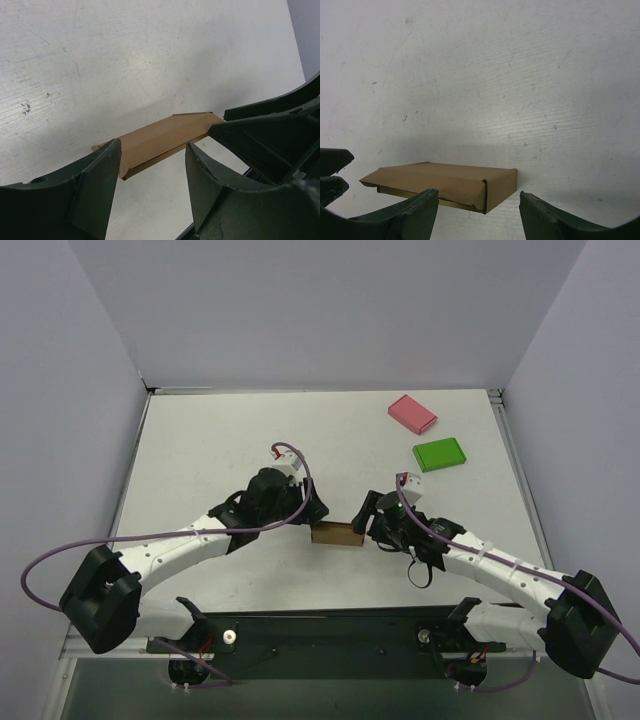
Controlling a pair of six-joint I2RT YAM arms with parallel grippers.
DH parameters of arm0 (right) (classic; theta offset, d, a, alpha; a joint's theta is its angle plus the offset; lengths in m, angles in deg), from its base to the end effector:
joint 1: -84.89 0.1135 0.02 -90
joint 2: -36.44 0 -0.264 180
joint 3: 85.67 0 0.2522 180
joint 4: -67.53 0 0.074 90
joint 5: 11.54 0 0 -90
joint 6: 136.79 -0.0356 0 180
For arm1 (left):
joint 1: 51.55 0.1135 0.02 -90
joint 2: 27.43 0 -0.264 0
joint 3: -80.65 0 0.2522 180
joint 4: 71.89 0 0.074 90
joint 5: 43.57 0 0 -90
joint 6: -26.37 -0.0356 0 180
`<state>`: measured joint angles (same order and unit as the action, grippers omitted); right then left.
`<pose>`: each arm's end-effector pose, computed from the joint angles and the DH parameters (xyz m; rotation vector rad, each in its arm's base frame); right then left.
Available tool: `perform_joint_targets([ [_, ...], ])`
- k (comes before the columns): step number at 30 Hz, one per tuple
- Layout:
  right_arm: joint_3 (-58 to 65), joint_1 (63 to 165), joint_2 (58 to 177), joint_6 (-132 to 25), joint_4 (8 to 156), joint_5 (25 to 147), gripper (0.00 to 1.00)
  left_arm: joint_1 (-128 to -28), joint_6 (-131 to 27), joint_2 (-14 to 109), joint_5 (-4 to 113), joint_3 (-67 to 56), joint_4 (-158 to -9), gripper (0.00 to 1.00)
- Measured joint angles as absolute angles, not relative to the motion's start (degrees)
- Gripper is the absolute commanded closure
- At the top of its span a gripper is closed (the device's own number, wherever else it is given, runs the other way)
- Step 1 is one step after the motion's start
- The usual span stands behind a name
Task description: Fold the paper box
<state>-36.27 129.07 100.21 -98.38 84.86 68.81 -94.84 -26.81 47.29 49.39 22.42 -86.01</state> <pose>0.1766 0.1633 0.2304 0.2480 2.2108 0.7936 0.2073 -0.1978 0.2408 0.1589 2.2283 -0.8639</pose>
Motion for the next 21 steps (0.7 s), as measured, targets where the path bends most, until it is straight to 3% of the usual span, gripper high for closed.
perform_joint_targets([
  [17, -36.79, 129.07, 101.3, -99.3, 81.93, 68.83, 0.37, -94.84, -26.57, 48.16, 47.93, 24.76, -85.05, 0.4],
  [21, -37.1, 129.07, 99.91, -99.3, 82.7, 68.85, 0.32, -94.84, -26.6, 47.62, 46.53, 25.29, -85.03, 0.38],
])
